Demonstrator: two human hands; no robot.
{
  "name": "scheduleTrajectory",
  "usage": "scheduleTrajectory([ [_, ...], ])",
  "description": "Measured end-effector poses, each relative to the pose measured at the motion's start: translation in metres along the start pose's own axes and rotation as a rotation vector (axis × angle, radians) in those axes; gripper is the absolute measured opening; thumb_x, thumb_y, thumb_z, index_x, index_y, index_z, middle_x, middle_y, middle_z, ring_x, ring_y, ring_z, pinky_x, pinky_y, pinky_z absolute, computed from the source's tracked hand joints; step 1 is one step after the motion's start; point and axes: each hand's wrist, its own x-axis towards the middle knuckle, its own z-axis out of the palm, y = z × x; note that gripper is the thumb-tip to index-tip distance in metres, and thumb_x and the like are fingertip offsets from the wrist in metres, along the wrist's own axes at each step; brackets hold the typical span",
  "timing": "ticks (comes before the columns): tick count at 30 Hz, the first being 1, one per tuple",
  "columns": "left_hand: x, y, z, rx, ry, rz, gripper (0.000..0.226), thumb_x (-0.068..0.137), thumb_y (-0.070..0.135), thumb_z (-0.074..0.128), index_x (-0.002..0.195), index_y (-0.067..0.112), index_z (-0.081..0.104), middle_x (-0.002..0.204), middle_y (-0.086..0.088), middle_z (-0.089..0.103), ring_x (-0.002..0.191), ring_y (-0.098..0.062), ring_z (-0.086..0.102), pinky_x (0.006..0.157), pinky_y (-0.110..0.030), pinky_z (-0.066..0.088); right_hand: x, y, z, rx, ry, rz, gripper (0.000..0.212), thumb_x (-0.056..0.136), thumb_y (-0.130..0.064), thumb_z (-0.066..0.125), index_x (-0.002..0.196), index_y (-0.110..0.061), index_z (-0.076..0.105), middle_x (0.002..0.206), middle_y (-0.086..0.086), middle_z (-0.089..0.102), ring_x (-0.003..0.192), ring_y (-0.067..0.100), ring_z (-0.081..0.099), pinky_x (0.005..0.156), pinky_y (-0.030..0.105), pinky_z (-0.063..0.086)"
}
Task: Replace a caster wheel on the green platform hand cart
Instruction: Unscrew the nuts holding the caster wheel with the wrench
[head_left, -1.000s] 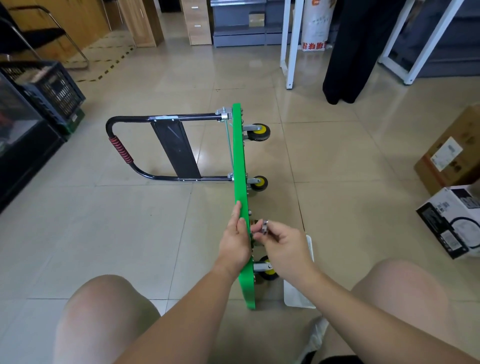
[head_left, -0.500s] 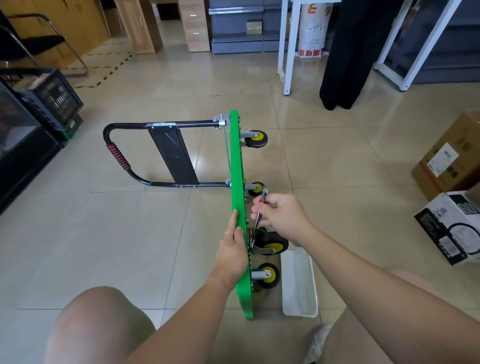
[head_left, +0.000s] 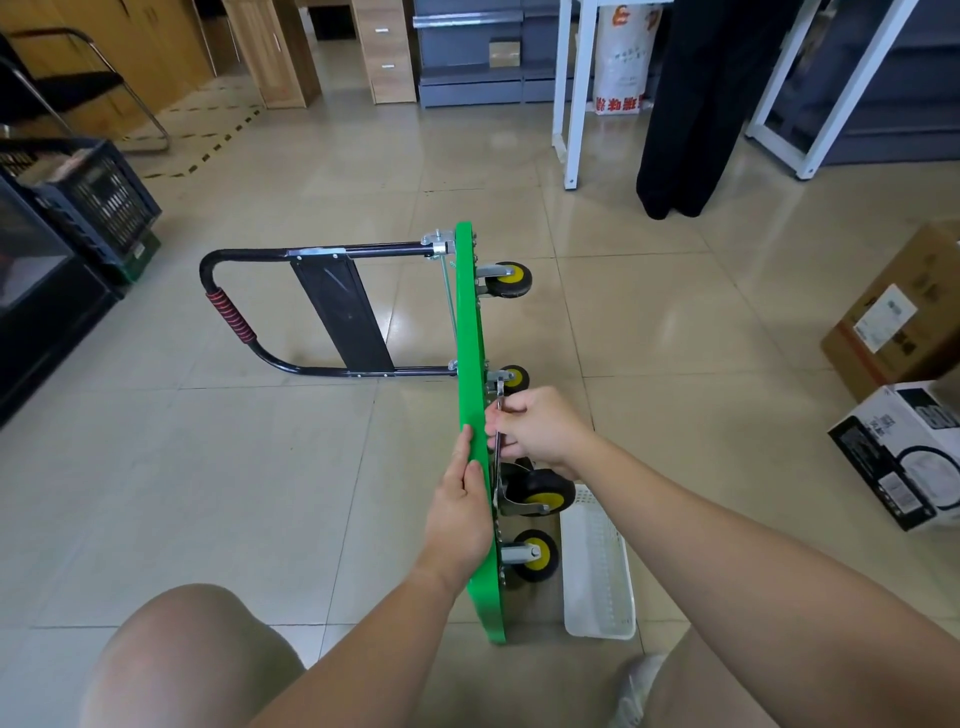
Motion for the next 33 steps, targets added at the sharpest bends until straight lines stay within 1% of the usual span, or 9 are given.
scheduleTrajectory([
  [4, -0.002, 0.003, -0.001, -0.001, 0.001, -0.002, 0.047, 0.111, 0.035, 0.027, 0.155, 0.053, 0.027, 0.15, 0.015, 0.047, 0.129, -0.01, 0.05, 0.111, -0.029, 0.039, -0.003, -0.003, 0.0, 0.017, -0.014, 0.011, 0.017, 0.097, -0.015, 0.065, 0.101, -0.001, 0.072, 0.096, 0.013, 0.073, 0.083, 0.019, 0.072, 0.077, 0.032, 0.062],
  [9, 0.0, 0.0, -0.001, -0.004, -0.003, -0.011, 0.048, 0.11, 0.036, 0.026, 0.154, 0.055, 0.026, 0.149, 0.015, 0.049, 0.125, -0.011, 0.054, 0.107, -0.031, 0.044, -0.007, 0.004, 0.004, -0.08, 0.05, -0.047, 0.008, 0.095, -0.021, 0.067, 0.093, -0.018, 0.074, 0.096, 0.004, 0.076, 0.091, 0.019, 0.074, 0.083, 0.041, 0.062],
  [12, 0.001, -0.002, 0.0, 0.007, 0.006, -0.001, 0.048, 0.109, 0.039, 0.026, 0.152, 0.059, 0.026, 0.145, 0.01, 0.056, 0.111, -0.015, 0.062, 0.102, -0.043, 0.052, -0.012, 0.008, 0.003, -0.186, 0.112, -0.08, 0.012, 0.093, -0.031, 0.067, 0.087, -0.025, 0.075, 0.086, -0.003, 0.077, 0.088, 0.018, 0.073, 0.081, 0.047, 0.061],
  [17, 0.002, -0.001, -0.001, 0.016, 0.005, -0.001, 0.047, 0.108, 0.041, 0.026, 0.148, 0.066, 0.025, 0.146, 0.011, 0.053, 0.113, -0.012, 0.062, 0.103, -0.042, 0.051, -0.019, 0.003, 0.003, -0.121, 0.081, -0.093, 0.01, 0.092, -0.026, 0.069, 0.087, -0.023, 0.076, 0.093, 0.002, 0.077, 0.089, 0.021, 0.074, 0.082, 0.046, 0.061],
  [20, 0.001, 0.002, -0.001, 0.017, 0.011, -0.001, 0.048, 0.111, 0.034, 0.027, 0.155, 0.053, 0.027, 0.136, 0.01, 0.055, 0.101, 0.0, 0.058, 0.096, -0.031, 0.047, -0.024, 0.003, 0.002, 0.0, 0.067, -0.059, 0.013, 0.095, -0.016, 0.066, 0.107, -0.016, 0.072, 0.105, 0.008, 0.074, 0.096, 0.02, 0.073, 0.085, 0.042, 0.061],
  [22, 0.001, 0.002, -0.001, 0.017, 0.014, -0.001, 0.048, 0.111, 0.034, 0.027, 0.156, 0.051, 0.027, 0.144, 0.009, 0.052, 0.111, -0.009, 0.058, 0.099, -0.03, 0.045, -0.028, 0.001, 0.002, 0.022, 0.064, -0.048, 0.026, 0.096, -0.012, 0.065, 0.122, -0.011, 0.066, 0.108, 0.01, 0.072, 0.098, 0.021, 0.073, 0.086, 0.041, 0.061],
  [25, 0.002, -0.002, -0.001, 0.016, 0.014, -0.006, 0.048, 0.111, 0.034, 0.027, 0.157, 0.049, 0.027, 0.153, 0.009, 0.046, 0.12, -0.01, 0.05, 0.098, -0.024, 0.037, -0.033, -0.001, 0.002, 0.01, 0.054, -0.072, 0.033, 0.095, -0.011, 0.066, 0.128, -0.013, 0.062, 0.105, 0.011, 0.073, 0.096, 0.021, 0.073, 0.085, 0.041, 0.061],
  [30, 0.001, -0.003, -0.002, 0.011, -0.006, 0.006, 0.048, 0.112, 0.033, 0.026, 0.158, 0.048, 0.025, 0.15, 0.011, 0.045, 0.122, -0.007, 0.047, 0.099, -0.023, 0.035, -0.051, 0.004, 0.005, -0.028, 0.089, -0.151, 0.012, 0.093, -0.011, 0.068, 0.102, -0.018, 0.072, 0.094, 0.011, 0.076, 0.091, 0.02, 0.072, 0.085, 0.042, 0.061],
  [33, 0.002, -0.002, -0.002, -0.009, -0.012, 0.013, 0.048, 0.111, 0.034, 0.028, 0.156, 0.05, 0.027, 0.147, 0.012, 0.05, 0.114, -0.006, 0.055, 0.098, -0.024, 0.039, -0.063, 0.012, 0.009, -0.063, 0.11, -0.208, 0.017, 0.09, -0.018, 0.071, 0.083, -0.033, 0.075, 0.087, -0.003, 0.077, 0.088, 0.019, 0.072, 0.089, 0.046, 0.059],
])
